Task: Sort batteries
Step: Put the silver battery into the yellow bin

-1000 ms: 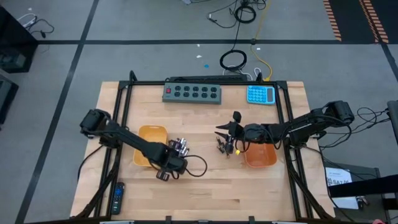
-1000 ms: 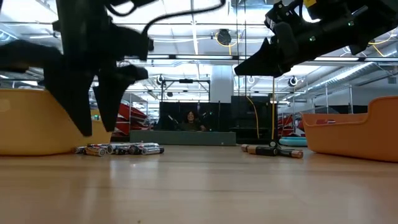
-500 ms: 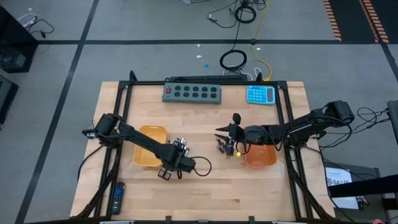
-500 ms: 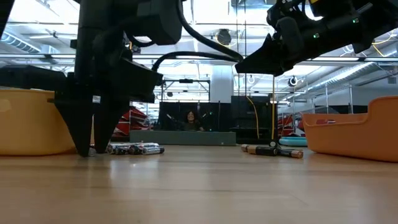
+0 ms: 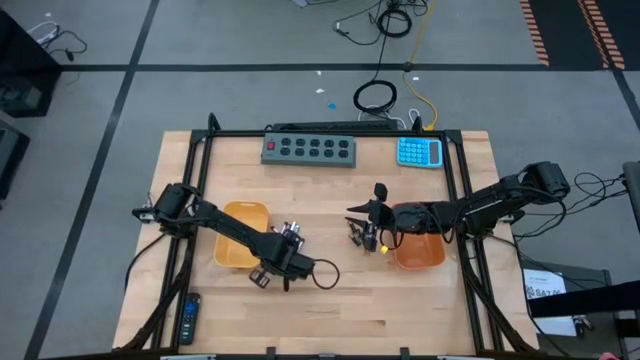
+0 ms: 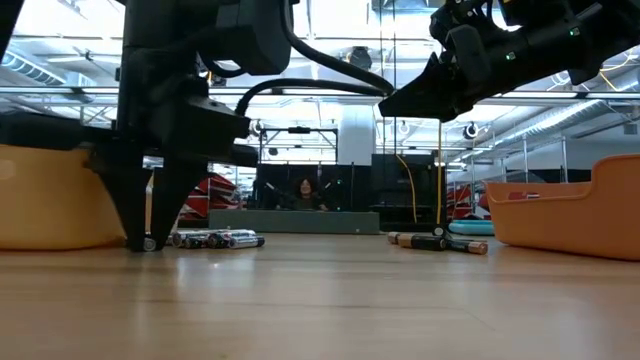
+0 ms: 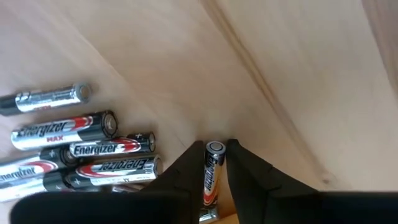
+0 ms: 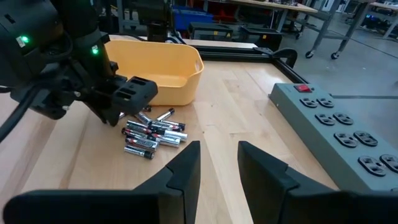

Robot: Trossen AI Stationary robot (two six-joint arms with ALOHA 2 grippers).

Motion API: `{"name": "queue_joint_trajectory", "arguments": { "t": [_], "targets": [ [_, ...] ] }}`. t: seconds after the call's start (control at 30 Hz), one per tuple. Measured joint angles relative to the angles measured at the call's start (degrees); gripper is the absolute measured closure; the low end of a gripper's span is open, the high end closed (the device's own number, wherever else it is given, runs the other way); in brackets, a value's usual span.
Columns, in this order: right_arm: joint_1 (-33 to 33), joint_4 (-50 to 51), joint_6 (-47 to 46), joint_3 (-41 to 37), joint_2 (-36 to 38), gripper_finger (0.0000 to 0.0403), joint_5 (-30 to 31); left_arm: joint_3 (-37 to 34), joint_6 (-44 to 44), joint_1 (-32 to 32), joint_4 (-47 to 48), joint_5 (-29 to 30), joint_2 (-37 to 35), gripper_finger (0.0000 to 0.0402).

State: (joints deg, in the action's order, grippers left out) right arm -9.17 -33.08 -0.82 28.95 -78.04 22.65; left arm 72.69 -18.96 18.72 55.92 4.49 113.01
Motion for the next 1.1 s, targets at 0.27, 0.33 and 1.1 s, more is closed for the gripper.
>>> {"name": "queue_joint_trajectory", "arguments": {
  "t": [0.27, 0.33, 1.1],
  "targets": [
    [0.0, 1.3, 0.0, 0.0, 0.0, 0.0305, 0.1, -0.1, -0.9, -0.2, 1.2, 0.2, 0.1, 0.0342],
    [0.0, 1.3, 0.0, 0.0, 0.0, 0.0305, 0.1, -0.1, -1.0, -0.4, 1.3, 0.2, 0.1, 0.0343],
    [0.0, 1.7, -1.5, 0.0, 0.0, 0.0305, 0.2, 8.3, 0.8, 0.4, 9.5, 3.8, 0.0, 0.0401]
  ]
}}
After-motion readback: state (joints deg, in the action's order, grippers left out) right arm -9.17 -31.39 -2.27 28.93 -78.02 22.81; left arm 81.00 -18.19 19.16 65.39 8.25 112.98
